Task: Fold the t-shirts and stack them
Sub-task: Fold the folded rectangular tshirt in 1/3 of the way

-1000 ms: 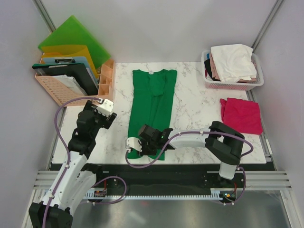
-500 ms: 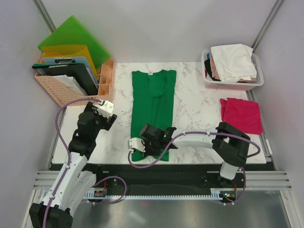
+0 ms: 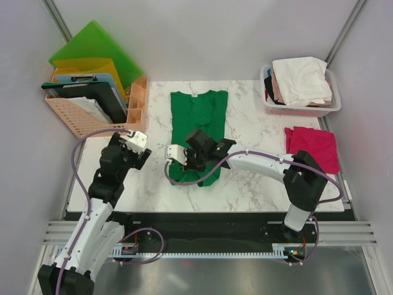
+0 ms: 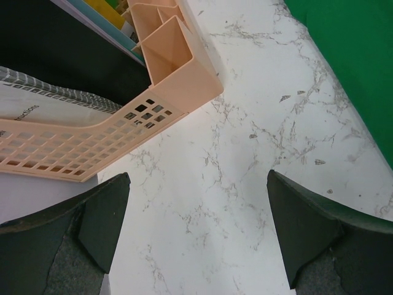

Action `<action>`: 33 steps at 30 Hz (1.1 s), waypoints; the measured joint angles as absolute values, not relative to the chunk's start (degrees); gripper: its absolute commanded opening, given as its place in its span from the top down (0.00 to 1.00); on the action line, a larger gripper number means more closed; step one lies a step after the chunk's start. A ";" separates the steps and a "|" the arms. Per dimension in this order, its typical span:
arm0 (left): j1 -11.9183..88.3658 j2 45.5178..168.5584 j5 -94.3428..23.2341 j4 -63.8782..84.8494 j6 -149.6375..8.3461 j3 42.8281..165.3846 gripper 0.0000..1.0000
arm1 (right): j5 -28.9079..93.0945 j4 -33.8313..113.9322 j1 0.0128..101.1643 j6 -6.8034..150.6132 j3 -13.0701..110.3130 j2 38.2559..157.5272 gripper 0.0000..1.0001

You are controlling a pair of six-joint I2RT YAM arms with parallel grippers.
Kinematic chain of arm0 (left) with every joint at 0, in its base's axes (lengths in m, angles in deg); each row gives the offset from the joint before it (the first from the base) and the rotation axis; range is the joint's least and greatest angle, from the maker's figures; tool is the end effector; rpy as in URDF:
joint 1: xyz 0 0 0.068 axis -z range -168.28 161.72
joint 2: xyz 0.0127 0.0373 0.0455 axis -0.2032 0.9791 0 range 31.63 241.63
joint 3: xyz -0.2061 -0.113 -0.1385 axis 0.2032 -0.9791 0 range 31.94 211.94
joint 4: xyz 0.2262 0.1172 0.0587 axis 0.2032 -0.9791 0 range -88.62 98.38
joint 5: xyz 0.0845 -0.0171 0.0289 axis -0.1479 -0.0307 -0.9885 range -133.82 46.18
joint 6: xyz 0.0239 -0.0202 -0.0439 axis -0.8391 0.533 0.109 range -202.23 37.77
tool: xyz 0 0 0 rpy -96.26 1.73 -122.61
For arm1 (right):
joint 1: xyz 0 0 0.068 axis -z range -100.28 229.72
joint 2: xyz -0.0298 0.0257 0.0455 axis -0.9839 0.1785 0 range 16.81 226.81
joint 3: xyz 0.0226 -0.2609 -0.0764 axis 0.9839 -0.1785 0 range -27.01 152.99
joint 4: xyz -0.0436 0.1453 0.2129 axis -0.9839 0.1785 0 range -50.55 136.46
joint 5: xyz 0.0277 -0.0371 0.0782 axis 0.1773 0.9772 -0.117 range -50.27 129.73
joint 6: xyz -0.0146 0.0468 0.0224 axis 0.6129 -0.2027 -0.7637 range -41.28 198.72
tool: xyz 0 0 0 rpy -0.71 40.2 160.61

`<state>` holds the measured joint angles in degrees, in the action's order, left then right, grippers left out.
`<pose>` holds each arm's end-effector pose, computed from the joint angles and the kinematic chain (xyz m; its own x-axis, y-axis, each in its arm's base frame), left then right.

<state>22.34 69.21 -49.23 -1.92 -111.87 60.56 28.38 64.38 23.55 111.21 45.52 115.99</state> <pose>0.1632 -0.0271 0.2596 -0.2343 0.5450 -0.8051 0.2437 0.8346 0.4940 0.2032 0.3158 0.2326 0.1062 -0.7875 -0.6071 -0.9787 0.0251 -0.2037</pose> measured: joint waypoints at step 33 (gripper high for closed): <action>22.34 68.76 -47.70 -2.25 -111.85 57.80 0.00 | 31.51 71.33 40.71 121.31 79.05 142.59 0.16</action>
<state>22.34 68.76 -47.70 -2.25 -111.85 57.80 31.51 71.33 40.71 121.31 79.05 142.59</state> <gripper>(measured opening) 0.997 0.731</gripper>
